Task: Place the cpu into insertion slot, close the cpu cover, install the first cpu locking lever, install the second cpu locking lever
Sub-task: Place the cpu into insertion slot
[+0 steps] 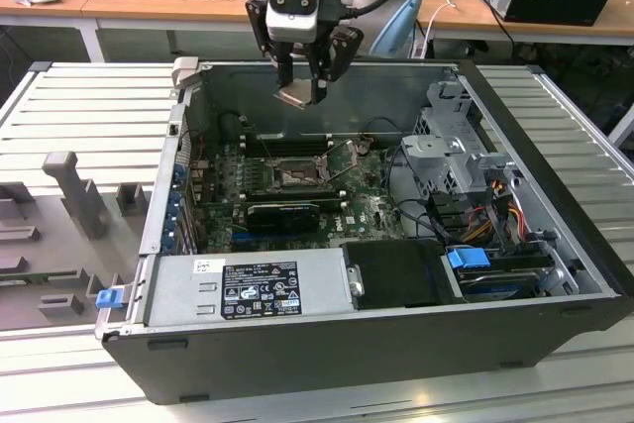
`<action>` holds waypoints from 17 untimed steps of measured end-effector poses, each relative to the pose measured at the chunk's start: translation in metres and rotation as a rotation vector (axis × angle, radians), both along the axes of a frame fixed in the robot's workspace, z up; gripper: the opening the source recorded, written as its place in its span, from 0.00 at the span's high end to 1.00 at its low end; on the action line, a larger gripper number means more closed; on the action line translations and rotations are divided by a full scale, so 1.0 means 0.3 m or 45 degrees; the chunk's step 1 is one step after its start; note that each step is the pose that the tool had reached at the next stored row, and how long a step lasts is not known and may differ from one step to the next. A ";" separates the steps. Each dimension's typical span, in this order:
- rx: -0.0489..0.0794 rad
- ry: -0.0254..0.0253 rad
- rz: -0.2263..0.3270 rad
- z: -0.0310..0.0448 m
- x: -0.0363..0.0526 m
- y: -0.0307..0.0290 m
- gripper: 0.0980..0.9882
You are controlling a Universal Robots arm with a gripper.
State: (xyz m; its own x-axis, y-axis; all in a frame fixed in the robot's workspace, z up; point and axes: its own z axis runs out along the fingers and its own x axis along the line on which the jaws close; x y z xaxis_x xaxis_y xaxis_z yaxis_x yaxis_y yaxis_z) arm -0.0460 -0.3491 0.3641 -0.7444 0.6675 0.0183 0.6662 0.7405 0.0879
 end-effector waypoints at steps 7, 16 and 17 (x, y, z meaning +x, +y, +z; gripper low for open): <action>-0.003 0.0000 -0.105 -0.001 0.000 0.000 0.52; -0.005 0.0001 -0.243 -0.003 0.000 0.000 0.52; -0.005 0.0001 -0.258 -0.003 0.000 0.000 0.52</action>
State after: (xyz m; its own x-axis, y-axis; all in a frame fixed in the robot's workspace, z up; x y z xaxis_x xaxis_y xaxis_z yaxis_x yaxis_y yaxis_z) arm -0.0460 -0.3491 0.3633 -0.5946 0.8039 0.0152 0.8019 0.5914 0.0849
